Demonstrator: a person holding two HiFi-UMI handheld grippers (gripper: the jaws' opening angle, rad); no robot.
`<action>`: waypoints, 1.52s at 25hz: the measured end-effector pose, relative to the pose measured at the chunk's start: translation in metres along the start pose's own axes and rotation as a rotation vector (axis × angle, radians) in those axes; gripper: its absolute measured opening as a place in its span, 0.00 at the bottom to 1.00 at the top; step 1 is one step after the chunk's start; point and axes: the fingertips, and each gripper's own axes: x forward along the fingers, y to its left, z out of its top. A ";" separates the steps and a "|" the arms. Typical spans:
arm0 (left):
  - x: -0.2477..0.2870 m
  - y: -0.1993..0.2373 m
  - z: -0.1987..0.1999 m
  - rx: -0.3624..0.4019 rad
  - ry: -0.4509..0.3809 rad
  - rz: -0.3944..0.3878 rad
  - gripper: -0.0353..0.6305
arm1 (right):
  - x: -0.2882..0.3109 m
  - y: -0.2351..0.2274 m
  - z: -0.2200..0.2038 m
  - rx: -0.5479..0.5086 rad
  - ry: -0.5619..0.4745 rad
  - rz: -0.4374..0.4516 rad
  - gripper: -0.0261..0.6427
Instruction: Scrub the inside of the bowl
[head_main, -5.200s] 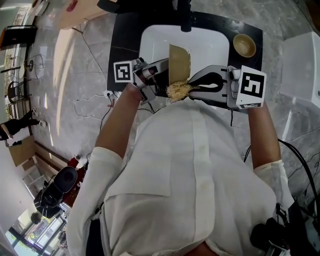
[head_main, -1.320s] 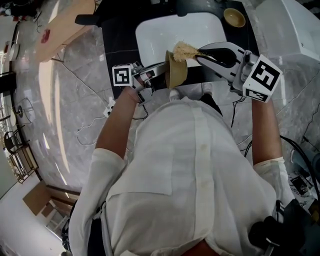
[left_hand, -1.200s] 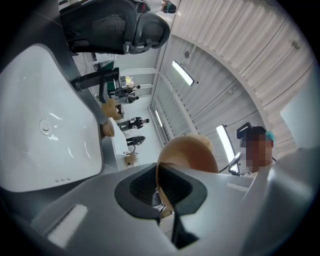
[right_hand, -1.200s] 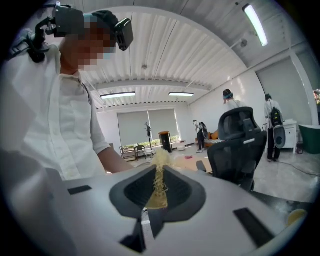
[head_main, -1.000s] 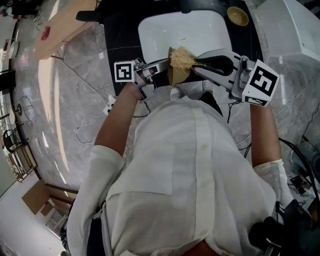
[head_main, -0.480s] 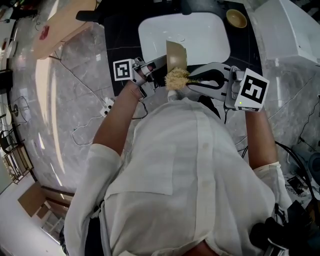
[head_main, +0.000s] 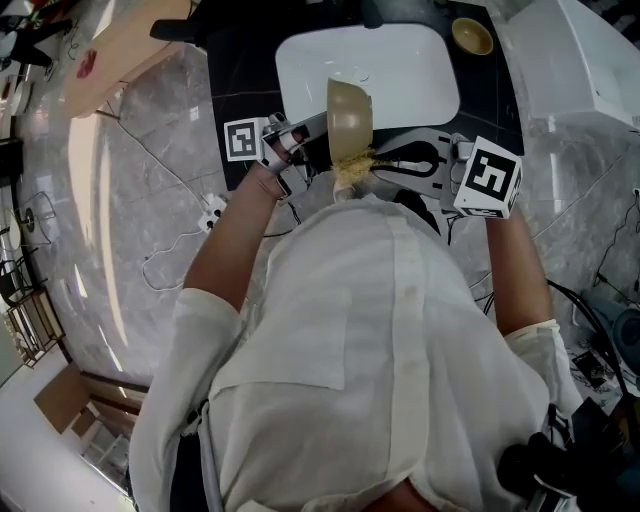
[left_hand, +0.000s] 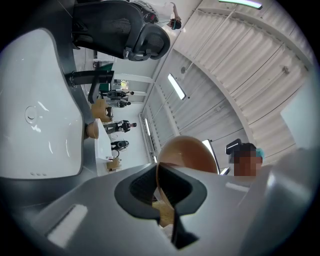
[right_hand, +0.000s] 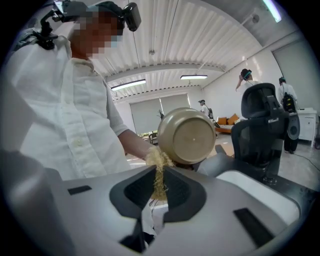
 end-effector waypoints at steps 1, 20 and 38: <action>0.001 -0.002 -0.001 0.004 0.005 -0.007 0.07 | 0.000 -0.004 -0.003 0.002 0.009 -0.008 0.09; 0.025 0.018 -0.011 0.127 0.103 0.084 0.07 | -0.042 -0.079 -0.025 -0.054 0.176 -0.075 0.09; 0.089 0.070 0.004 0.129 0.011 0.223 0.07 | -0.108 -0.160 -0.008 -0.036 0.021 -0.012 0.09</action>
